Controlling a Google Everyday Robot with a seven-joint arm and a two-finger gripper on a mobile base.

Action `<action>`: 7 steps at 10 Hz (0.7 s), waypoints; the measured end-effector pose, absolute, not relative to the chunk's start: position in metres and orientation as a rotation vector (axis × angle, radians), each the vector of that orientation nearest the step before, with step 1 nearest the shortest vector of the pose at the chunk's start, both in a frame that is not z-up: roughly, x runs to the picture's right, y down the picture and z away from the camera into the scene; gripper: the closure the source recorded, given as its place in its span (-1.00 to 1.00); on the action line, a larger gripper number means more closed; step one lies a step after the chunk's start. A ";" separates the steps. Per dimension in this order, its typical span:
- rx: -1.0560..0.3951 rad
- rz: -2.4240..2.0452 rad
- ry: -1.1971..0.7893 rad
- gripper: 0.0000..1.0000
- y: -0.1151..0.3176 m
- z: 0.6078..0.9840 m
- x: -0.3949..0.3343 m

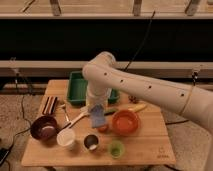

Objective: Place sponge in tray

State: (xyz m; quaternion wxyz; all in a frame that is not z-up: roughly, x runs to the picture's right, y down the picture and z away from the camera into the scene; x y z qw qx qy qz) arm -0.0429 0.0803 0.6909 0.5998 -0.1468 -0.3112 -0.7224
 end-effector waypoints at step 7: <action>-0.305 -1.659 -0.708 1.00 0.064 0.695 -0.043</action>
